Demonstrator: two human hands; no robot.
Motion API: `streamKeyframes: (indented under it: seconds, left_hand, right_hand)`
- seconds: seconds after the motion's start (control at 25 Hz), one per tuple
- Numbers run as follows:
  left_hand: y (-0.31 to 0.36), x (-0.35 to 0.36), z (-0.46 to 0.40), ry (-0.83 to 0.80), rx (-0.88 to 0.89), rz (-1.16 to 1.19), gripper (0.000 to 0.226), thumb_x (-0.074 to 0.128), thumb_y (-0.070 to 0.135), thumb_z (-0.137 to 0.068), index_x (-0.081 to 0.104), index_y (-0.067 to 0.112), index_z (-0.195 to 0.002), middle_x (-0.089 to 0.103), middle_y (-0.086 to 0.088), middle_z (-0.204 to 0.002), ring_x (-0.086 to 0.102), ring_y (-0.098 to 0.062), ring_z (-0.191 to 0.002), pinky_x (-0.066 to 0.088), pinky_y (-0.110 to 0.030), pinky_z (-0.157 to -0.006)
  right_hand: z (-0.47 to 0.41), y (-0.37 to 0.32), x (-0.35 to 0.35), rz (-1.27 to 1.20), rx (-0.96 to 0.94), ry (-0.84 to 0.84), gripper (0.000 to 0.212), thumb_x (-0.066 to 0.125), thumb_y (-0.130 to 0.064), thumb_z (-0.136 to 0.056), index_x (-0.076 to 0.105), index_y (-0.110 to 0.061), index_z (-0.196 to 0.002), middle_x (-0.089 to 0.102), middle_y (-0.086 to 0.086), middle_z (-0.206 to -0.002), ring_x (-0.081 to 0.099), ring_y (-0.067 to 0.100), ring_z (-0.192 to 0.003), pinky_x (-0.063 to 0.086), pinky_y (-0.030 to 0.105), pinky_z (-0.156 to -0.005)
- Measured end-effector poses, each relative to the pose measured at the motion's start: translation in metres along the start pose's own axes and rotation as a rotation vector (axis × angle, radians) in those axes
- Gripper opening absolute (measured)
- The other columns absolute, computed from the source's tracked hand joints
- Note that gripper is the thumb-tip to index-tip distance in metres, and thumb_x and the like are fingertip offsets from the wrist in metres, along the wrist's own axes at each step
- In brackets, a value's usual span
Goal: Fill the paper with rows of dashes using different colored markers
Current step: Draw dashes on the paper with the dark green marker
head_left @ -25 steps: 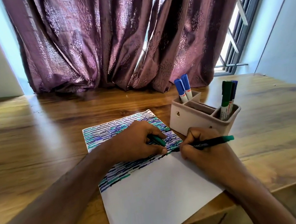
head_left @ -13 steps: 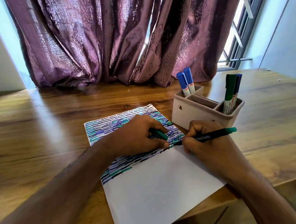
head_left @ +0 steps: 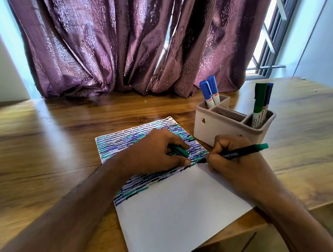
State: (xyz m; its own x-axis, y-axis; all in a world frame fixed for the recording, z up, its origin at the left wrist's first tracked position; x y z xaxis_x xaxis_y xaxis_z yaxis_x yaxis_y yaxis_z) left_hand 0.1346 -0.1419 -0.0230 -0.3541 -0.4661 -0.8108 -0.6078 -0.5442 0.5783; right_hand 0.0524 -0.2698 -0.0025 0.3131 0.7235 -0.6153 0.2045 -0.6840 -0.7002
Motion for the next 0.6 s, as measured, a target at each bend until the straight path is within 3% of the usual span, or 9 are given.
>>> streamKeyframes:
  seconds: [0.32,0.52,0.6]
  left_hand:
    - [0.0009,-0.0003,0.0006,0.001,0.004,-0.020,0.044,0.074,0.037,-0.083,0.066,0.025,-0.125,0.068,0.005,-0.117,0.059,-0.002,-0.096,0.040,-0.006,-0.072]
    - [0.0018,0.0000,0.0005,0.000,0.003,-0.021,0.045,0.074,0.038,-0.084,0.066,0.025,-0.126,0.068,0.005,-0.118,0.058,-0.002,-0.096,0.041,-0.008,-0.073]
    - [0.0016,0.0000,0.0005,-0.004,0.003,-0.017,0.045,0.074,0.038,-0.084,0.066,0.026,-0.126,0.068,0.006,-0.118,0.059,-0.003,-0.098,0.042,-0.008,-0.074]
  right_hand:
    - [-0.0007,0.0003,-0.0008,-0.012,0.009,0.015,0.018,0.065,-0.020,-0.084,0.063,-0.014,-0.068,0.070,-0.004,-0.072,0.064,0.006,-0.076,0.061,0.032,-0.061]
    - [-0.0008,-0.0005,-0.0012,-0.011,0.007,0.013,0.019,0.065,-0.020,-0.084,0.060,-0.018,-0.065,0.066,-0.011,-0.070,0.063,-0.001,-0.076,0.056,0.019,-0.056]
    - [-0.0012,0.0003,-0.0017,-0.012,0.010,0.019,0.019,0.065,-0.020,-0.084,0.061,-0.016,-0.066,0.067,-0.010,-0.070,0.063,0.000,-0.077,0.057,0.021,-0.057]
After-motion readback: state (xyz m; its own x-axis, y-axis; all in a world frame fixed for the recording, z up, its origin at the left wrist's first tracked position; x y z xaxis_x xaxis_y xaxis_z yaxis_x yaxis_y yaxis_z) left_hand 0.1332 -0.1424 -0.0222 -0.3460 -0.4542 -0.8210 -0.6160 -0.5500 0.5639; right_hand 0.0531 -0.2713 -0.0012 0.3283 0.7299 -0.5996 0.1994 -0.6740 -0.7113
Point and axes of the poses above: each hand's wrist, its own z-axis away from the middle knuckle, its own x-axis out of the palm, y = z × x, the point moved 10 cm from there along -z, towards the middle knuckle
